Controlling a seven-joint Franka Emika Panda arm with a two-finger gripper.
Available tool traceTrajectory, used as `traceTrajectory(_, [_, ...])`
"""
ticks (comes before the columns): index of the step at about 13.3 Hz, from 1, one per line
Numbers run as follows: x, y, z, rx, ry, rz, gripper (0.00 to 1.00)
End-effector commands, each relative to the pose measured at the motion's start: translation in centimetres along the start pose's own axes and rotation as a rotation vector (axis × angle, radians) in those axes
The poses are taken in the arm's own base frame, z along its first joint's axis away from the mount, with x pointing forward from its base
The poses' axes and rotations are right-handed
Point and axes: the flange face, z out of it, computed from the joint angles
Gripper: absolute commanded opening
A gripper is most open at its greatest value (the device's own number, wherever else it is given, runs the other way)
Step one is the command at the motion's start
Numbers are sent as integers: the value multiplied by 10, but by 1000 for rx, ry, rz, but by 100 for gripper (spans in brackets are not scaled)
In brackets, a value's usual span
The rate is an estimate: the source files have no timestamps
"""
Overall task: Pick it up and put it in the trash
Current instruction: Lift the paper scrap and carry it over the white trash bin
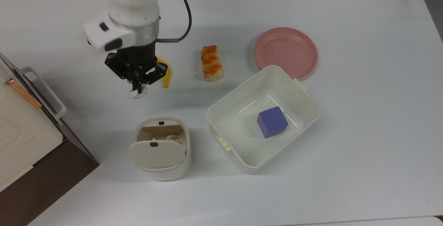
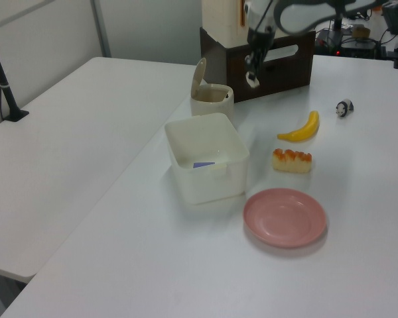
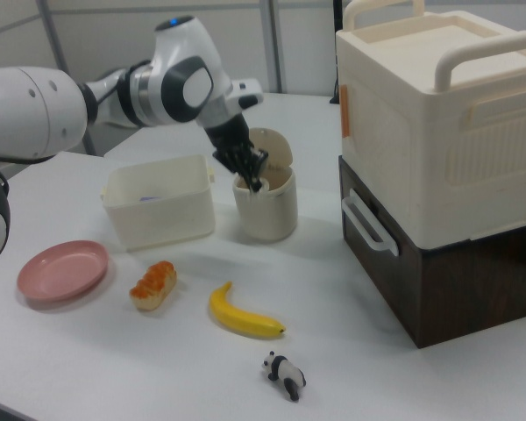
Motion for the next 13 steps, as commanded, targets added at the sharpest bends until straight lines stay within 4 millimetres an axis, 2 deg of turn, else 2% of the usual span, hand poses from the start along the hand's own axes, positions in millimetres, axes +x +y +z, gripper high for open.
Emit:
traceTrajectory(1, [14, 3, -29, 41, 41, 62, 2])
traceTrajectory(3, [20, -4, -34, 56, 93, 68, 2])
traceTrajectory(5, [26, -18, -20, 77, 123, 98, 2])
traceTrajectory(6, [32, -33, -7, 93, 146, 115, 2])
traceTrajectory(8, [35, -51, 5, 86, 180, 137, 2])
traceTrajectory(10, [39, -59, 12, 73, 232, 201, 2])
traceTrajectory(13, [39, -59, 18, 66, 232, 201, 2])
